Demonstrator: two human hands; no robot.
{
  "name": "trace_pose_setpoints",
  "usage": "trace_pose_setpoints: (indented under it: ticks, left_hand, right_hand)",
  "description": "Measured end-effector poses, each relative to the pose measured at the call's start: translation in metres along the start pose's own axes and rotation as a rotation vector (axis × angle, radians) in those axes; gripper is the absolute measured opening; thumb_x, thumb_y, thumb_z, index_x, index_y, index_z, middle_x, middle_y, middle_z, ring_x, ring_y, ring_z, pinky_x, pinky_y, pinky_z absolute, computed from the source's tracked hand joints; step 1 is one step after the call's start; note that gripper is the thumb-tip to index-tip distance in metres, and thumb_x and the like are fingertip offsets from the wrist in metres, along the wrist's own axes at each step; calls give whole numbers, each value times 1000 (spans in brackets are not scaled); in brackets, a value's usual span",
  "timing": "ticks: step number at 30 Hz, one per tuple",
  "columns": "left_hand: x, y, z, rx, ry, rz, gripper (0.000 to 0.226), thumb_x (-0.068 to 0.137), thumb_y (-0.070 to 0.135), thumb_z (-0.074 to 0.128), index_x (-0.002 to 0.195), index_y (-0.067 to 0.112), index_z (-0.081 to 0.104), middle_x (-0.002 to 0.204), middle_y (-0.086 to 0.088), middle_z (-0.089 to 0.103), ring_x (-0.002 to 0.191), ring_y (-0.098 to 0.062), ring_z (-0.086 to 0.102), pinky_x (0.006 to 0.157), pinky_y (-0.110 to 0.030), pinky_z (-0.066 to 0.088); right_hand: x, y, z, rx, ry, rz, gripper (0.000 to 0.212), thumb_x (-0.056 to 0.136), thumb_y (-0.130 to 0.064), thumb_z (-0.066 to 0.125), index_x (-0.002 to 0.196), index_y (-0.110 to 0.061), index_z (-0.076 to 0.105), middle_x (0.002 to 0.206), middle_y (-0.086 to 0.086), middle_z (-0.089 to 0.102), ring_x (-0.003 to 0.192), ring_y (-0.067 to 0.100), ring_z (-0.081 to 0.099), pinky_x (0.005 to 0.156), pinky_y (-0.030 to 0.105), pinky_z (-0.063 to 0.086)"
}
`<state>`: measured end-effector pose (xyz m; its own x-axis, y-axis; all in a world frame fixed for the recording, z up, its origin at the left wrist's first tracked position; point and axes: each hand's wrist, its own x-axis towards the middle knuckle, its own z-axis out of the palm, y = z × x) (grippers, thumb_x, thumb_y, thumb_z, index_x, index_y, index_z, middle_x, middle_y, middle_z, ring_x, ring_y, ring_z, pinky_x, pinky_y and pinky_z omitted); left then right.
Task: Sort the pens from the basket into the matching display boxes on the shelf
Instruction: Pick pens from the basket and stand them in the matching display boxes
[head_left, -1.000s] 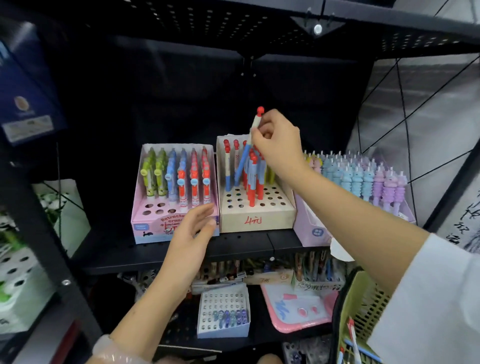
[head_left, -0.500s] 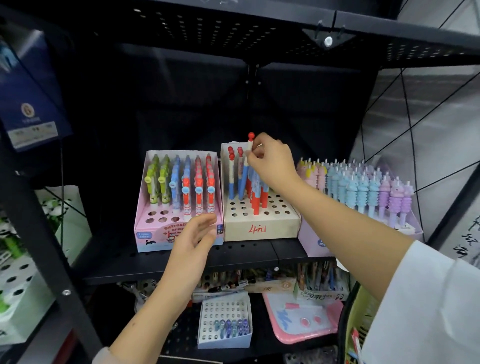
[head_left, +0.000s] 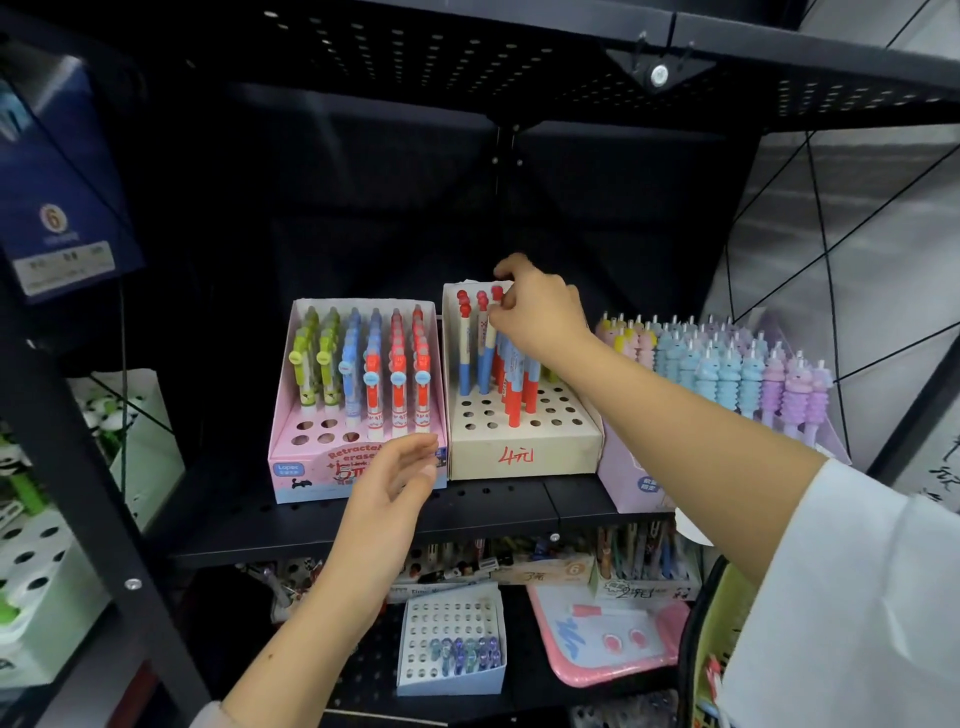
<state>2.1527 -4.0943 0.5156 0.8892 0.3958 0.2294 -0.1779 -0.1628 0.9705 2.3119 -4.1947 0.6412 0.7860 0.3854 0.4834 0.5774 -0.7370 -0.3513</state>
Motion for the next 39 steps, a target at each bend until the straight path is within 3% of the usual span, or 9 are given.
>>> trace_pose_setpoints:
  ticks: [2,6,11,15,21,24,32,34,39]
  left_hand:
    - [-1,0,-2,7,5,-2,28,94,14,50,105,39,57,111,19,62,102,11,55,97,-24,41]
    - [-1,0,-3,5,19,-7,27,93,14,50,105,37,58,111,18,62,105,7,56,100,-28,41]
    - [-4,3,5,5,-14,-1,26,93,16,50,102,39,59,109,19,63,104,8,56,99,-27,42]
    - [-7,6,12,-7,-33,10,26,93,16,49,99,39,62,106,19,64,100,9,57,96,-26,44]
    - [-19,9,38,-54,-118,15,25,94,9,47,95,29,63,98,12,69,93,0,64,82,-20,49]
    - [-33,3,68,-50,-227,-1,25,95,9,46,95,28,62,98,10,68,90,-1,65,77,-16,51]
    - [-79,-32,176,88,-582,-2,30,93,6,48,87,33,57,94,15,62,94,-5,60,86,-22,47]
    - [-88,-41,197,158,-668,6,26,94,12,48,89,37,56,97,21,59,98,-2,57,85,-12,44]
    - [-102,-57,239,330,-854,16,21,97,20,44,113,22,58,114,9,56,101,-1,51,79,-6,38]
  right_hand:
    - [-3,0,2,4,68,-37,49,89,-16,52,136,-21,38,97,5,67,96,25,60,96,41,42]
    - [-5,3,7,-154,144,-178,34,93,-19,45,126,-20,53,107,8,65,106,28,52,88,38,38]
    - [4,5,4,-392,-164,-147,40,97,-35,35,134,-27,47,134,6,50,125,30,38,98,45,29]
    - [-5,10,-4,-196,-213,-129,50,94,-32,42,143,-26,33,142,9,41,131,31,35,106,48,29]
    - [-57,31,-39,205,-45,-194,30,94,-21,48,122,-19,58,116,-4,55,104,9,49,83,14,35]
    - [-99,56,-60,239,-98,-187,26,94,-19,48,118,-19,61,110,-9,57,99,4,50,83,14,38]
    - [-232,187,-60,197,-339,128,17,94,-18,52,104,-19,65,97,1,68,82,9,61,74,21,46]
    - [-266,227,-44,114,-395,218,17,93,-16,53,103,-14,66,96,4,69,76,6,58,67,18,39]
    - [-355,310,2,-117,-865,530,30,93,-22,48,120,-8,55,119,13,62,104,24,60,84,29,44]
